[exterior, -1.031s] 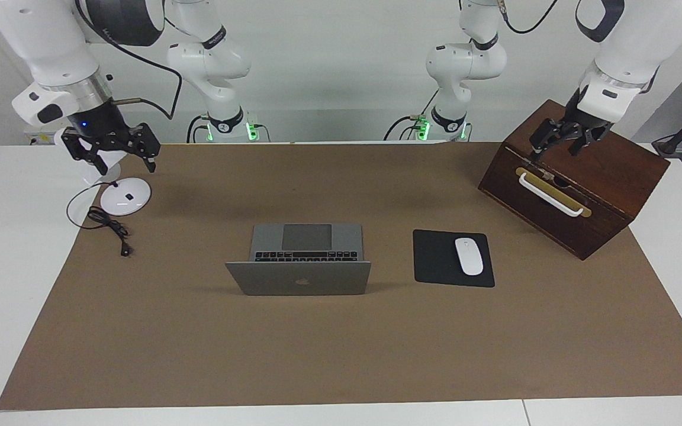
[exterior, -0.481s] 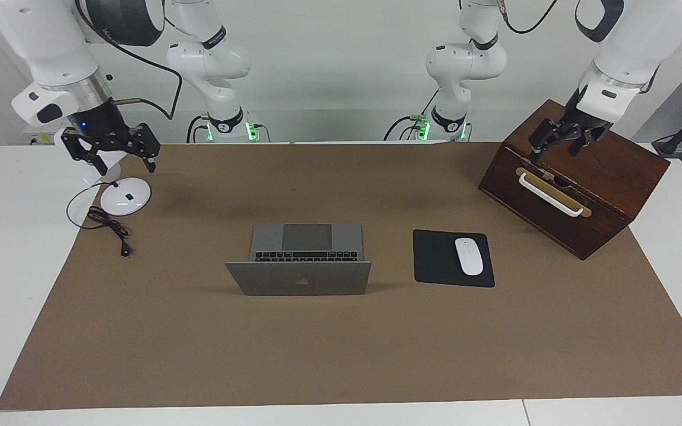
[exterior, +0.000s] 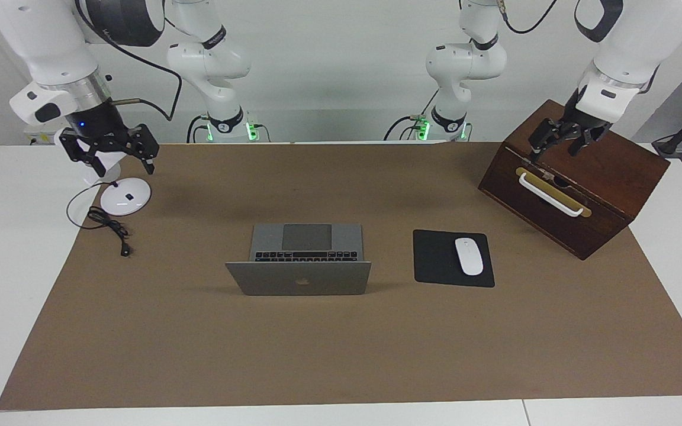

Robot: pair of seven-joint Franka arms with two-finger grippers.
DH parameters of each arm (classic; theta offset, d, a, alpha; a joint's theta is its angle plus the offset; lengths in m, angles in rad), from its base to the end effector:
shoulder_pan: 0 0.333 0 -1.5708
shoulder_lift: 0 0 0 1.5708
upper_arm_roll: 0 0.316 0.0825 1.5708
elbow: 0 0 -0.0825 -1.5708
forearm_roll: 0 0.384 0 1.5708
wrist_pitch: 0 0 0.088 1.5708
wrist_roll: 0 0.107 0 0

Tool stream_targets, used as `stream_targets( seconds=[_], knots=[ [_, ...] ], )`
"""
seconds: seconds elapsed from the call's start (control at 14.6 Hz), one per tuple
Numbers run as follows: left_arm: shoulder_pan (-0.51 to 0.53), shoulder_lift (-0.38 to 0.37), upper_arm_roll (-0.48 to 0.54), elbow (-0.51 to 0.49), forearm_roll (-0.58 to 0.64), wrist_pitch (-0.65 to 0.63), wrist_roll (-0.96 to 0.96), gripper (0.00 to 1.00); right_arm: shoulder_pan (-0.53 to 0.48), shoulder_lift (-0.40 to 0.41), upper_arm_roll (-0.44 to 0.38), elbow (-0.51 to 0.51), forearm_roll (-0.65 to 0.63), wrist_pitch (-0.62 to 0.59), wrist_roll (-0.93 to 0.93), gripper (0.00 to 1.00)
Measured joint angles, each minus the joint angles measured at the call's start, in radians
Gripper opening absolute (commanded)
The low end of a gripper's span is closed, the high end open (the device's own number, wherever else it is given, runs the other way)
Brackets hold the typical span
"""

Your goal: Close laptop with both arms

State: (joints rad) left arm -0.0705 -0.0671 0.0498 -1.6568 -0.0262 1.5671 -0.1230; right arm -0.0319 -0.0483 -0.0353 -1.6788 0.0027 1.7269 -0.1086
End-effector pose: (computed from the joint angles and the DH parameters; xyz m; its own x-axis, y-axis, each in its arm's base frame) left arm 0.5320 -0.0129 0.6201 0.9945 0.1018 -0.0261 0.1025 -0.9944 0.0265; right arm 0.5520 -0.0374 0.6140 0.9945 0.0412 0.0961 0.0408 -0.9992 0.0060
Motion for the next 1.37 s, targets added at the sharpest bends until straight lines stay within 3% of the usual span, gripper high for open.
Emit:
stream_targets(
  seconds=[0.21, 0.76, 0.82, 0.89, 0.96, 1.03, 1.37],
  knots=[
    [0.0, 0.0, 0.0, 0.0, 0.0, 0.0, 0.0, 1.0, -0.001, 0.018, -0.001, 0.019, 0.0, 0.005, 0.0, 1.0],
    [0.0, 0.0, 0.0, 0.0, 0.0, 0.0, 0.0, 1.0, -0.004, 0.158, -0.003, 0.192, -0.001, -0.033, 0.0, 0.96],
    [0.0, 0.0, 0.0, 0.0, 0.0, 0.0, 0.0, 0.89, -0.006, 0.18, -0.003, 0.22, -0.001, -0.04, 0.0, 0.96],
    [0.0, 0.0, 0.0, 0.0, 0.0, 0.0, 0.0, 0.65, -0.01, 0.208, -0.003, 0.257, -0.001, -0.052, 0.0, 0.96],
    [0.0, 0.0, 0.0, 0.0, 0.0, 0.0, 0.0, 0.28, -0.014, 0.241, -0.003, 0.303, -0.001, -0.064, 0.0, 0.96],
    [0.0, 0.0, 0.0, 0.0, 0.0, 0.0, 0.0, 0.01, -0.019, 0.278, -0.003, 0.351, -0.001, -0.073, -0.001, 0.96],
    [0.001, 0.0, 0.004, -0.001, -0.002, 0.002, 0.0, 0.0, -0.026, 0.484, 0.001, 0.568, -0.001, -0.073, -0.012, 0.92]
  ],
)
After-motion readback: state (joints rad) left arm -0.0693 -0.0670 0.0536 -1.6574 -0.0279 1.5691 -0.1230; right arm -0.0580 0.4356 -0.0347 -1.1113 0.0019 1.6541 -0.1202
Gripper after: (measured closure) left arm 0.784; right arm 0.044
